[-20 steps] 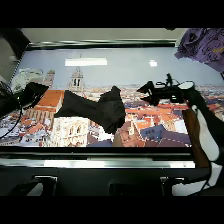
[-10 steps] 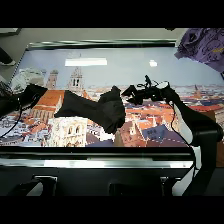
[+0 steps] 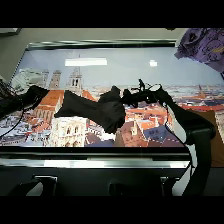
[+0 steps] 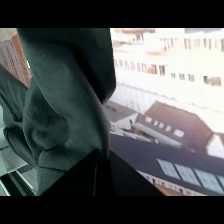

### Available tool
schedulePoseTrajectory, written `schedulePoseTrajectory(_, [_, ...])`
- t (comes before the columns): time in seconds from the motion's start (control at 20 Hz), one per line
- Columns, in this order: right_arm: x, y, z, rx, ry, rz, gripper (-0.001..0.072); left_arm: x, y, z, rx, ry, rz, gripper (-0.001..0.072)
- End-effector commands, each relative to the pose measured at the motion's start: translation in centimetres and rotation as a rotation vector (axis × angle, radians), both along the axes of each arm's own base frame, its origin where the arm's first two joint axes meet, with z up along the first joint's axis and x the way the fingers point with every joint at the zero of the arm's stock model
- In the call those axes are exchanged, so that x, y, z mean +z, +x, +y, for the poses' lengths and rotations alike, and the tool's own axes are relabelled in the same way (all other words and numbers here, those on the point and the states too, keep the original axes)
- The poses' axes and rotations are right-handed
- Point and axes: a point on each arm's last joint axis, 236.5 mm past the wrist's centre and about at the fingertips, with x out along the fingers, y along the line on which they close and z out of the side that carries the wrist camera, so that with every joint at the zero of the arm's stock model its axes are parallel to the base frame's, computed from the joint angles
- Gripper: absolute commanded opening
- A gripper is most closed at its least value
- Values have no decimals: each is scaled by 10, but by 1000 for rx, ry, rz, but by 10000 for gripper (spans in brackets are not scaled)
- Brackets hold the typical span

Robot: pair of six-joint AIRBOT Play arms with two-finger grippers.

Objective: Fold the clothes and pants, and hang the long-sleeved shirts on hangers.

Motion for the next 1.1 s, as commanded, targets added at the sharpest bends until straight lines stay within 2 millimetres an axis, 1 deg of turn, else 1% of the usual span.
schedulePoseTrajectory(0.0, [1,2,2,0,-5,-14,34,-25,-11,6,43,-58,131,567])
schedulePoseTrajectory(0.05, [3,2,2,-2,-4,-15,34,-42,-20,14,63,-75,203,692])
schedulePoseTrajectory(0.1, [4,1,1,-2,-13,-14,34,-61,-30,25,82,-83,267,712])
schedulePoseTrajectory(0.25, [10,-4,-7,22,-68,-23,34,-104,-49,65,210,-107,341,712])
schedulePoseTrajectory(0.3, [12,-6,-10,33,-90,-27,34,-116,-54,73,249,-131,359,712])
schedulePoseTrajectory(0.35, [13,-9,-12,43,-106,-29,35,-128,-59,76,273,-156,380,712])
schedulePoseTrajectory(0.45, [16,-12,-15,58,-128,-28,35,-148,-64,70,240,-175,417,712])
schedulePoseTrajectory(0.5, [18,-14,-15,65,-128,-28,35,-157,-62,63,214,-194,430,712])
schedulePoseTrajectory(0.65, [20,-19,-14,75,-121,-8,35,-173,-42,48,197,-249,412,712])
schedulePoseTrajectory(0.85, [21,-25,-12,90,-113,9,35,-189,-18,41,243,-308,374,708])
schedulePoseTrajectory(1.05, [21,-27,-12,99,-110,16,35,-200,-7,38,257,-298,375,707])
